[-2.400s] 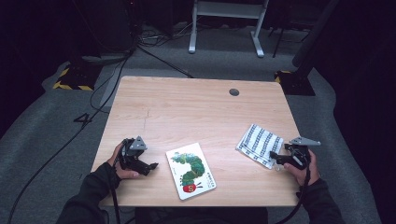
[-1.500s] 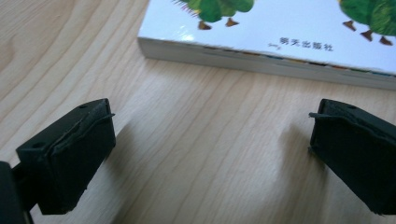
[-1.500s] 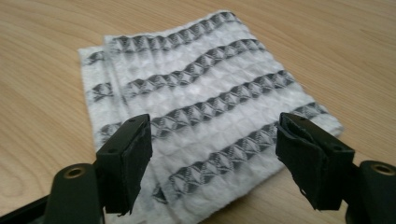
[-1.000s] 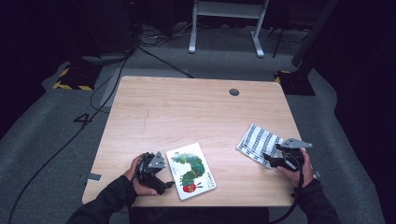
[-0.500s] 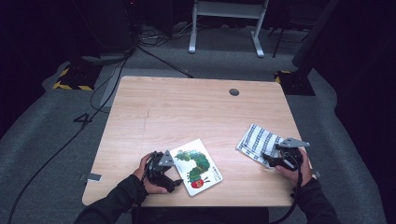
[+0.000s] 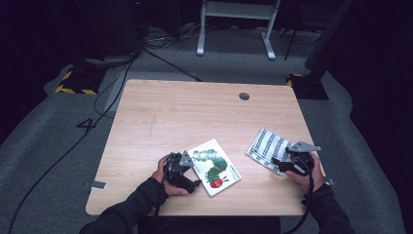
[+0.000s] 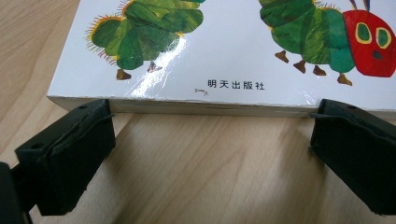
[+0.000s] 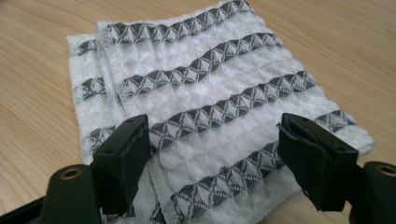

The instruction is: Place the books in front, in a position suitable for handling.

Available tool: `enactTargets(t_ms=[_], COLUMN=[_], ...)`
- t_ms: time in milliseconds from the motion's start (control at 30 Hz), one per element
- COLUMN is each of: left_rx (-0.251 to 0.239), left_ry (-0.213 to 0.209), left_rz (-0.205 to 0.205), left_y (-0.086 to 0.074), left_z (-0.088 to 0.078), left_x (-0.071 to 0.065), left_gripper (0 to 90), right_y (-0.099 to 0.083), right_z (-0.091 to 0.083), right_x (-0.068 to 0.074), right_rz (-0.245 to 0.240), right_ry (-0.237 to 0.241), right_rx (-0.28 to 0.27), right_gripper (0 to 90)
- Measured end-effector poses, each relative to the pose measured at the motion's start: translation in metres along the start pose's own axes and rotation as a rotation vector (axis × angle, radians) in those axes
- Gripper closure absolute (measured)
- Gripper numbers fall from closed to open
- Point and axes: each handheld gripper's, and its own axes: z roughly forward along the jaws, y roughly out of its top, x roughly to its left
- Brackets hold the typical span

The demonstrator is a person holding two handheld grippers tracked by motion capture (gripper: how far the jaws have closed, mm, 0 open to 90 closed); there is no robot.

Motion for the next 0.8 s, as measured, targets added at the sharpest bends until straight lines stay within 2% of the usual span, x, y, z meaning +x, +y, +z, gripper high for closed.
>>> enactTargets(t_ms=[133,667,800], left_rx=[0.005,0.002,0.002], left_ry=[0.010,0.053,0.056], left_rz=[-0.009,-0.056,-0.057], left_y=[0.006,0.028,0.033], left_z=[0.004,0.024,0.029], left_x=[0.000,-0.001,-0.001], left_gripper=[0.2,0.3,0.3], right_y=[0.003,0.010,0.010], right_z=[0.002,0.011,0.013], right_x=[0.002,0.001,0.002], right_rz=[-0.025,-0.011,-0.010], right_ry=[-0.014,-0.007,0.002], right_rx=[-0.006,0.018,0.020], right_gripper=[26.8,27.0,27.0])
